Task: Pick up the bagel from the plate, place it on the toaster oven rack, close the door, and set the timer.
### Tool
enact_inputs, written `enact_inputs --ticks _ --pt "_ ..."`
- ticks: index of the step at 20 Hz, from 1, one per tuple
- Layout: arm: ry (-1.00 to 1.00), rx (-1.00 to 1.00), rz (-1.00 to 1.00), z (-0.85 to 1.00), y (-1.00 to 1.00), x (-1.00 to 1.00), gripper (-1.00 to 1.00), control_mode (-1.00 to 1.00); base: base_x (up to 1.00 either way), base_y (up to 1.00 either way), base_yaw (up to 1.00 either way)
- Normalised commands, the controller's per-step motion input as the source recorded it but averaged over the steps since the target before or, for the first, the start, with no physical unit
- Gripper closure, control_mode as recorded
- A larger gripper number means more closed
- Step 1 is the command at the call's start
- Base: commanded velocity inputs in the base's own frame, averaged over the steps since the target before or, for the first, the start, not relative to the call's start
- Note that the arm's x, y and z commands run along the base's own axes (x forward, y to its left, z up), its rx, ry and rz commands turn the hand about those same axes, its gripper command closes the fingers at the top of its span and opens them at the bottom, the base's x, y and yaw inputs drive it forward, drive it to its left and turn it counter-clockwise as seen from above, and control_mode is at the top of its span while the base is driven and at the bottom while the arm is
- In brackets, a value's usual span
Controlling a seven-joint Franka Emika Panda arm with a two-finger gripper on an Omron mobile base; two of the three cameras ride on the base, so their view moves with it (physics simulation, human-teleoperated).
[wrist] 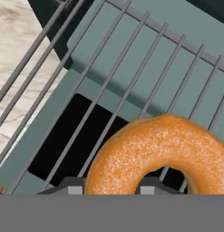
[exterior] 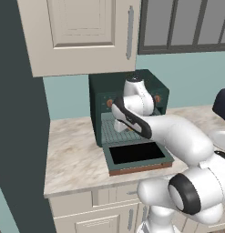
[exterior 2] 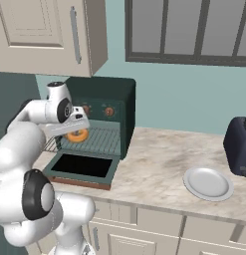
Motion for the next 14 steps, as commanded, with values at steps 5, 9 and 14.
enact_inputs --ticks 5,9,14 --pt "-0.01 0.00 0.00 -0.30 0.00 0.08 1.00 -1.00 0.00 0.00 0.00" --pt "-0.03 0.00 0.00 -0.30 0.00 0.00 1.00 -1.00 0.00 0.00 0.00" --pt "-0.05 0.00 0.00 -0.15 0.00 0.00 -1.00 -1.00 0.00 0.00 0.00"
